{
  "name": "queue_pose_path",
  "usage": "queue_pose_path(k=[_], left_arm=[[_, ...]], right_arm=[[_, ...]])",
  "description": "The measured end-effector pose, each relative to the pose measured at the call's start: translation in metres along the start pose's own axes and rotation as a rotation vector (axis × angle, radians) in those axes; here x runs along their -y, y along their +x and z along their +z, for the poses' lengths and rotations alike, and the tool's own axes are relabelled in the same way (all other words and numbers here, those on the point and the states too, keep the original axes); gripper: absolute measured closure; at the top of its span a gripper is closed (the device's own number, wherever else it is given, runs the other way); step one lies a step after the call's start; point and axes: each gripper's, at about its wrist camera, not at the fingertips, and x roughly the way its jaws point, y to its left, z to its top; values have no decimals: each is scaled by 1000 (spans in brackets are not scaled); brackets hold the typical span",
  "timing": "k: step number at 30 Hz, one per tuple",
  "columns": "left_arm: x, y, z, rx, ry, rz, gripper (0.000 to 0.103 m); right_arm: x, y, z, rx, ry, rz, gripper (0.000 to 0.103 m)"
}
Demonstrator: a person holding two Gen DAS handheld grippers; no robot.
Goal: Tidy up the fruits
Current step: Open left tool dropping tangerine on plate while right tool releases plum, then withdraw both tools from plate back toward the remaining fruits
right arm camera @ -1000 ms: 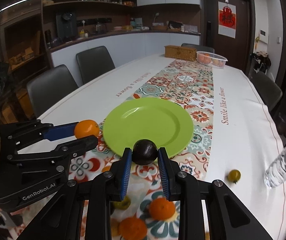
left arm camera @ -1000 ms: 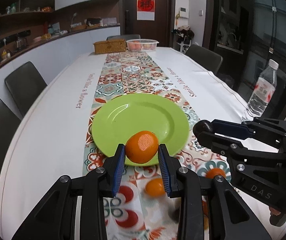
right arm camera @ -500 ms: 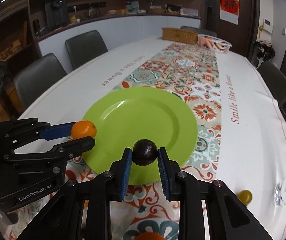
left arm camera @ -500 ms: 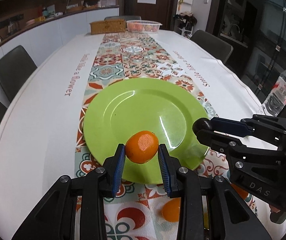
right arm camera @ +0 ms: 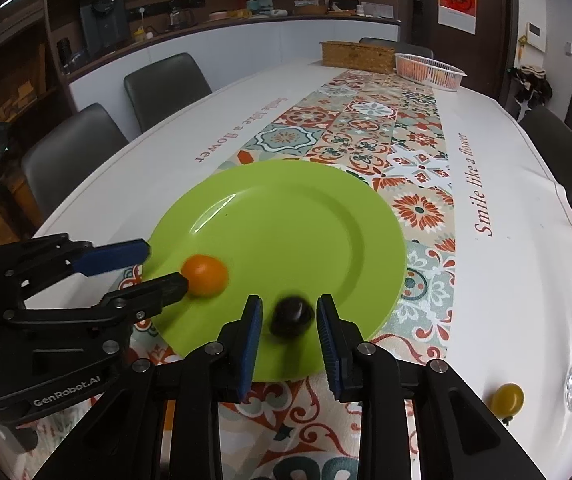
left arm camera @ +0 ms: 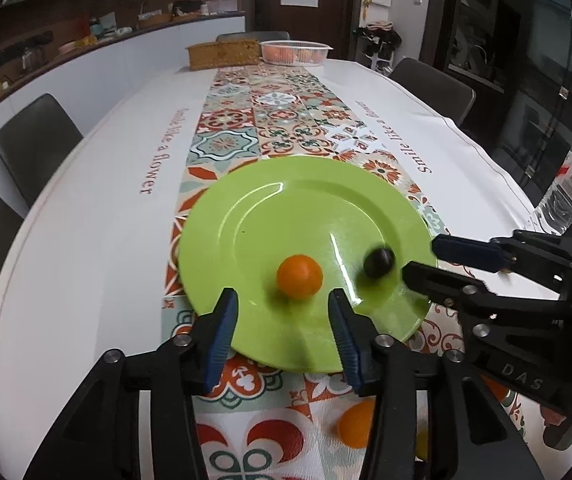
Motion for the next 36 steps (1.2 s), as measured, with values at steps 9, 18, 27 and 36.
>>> queue_pose_path(k=[9,18,27,36], left_arm=[[3,-50,-10,69,-67,15,35],[29,-106,-23,147,-53,18,24],[58,-147,-45,204,-34,55,16],[83,-173,-73,210,-38,63,13]], right_arm=[[1,-45,-10,59,21,-36,59],[-1,-103,-26,131,28,-63,48],[-2,-154,-56,185,36,-86,33],[6,-178,-88,159,75,-69,33]])
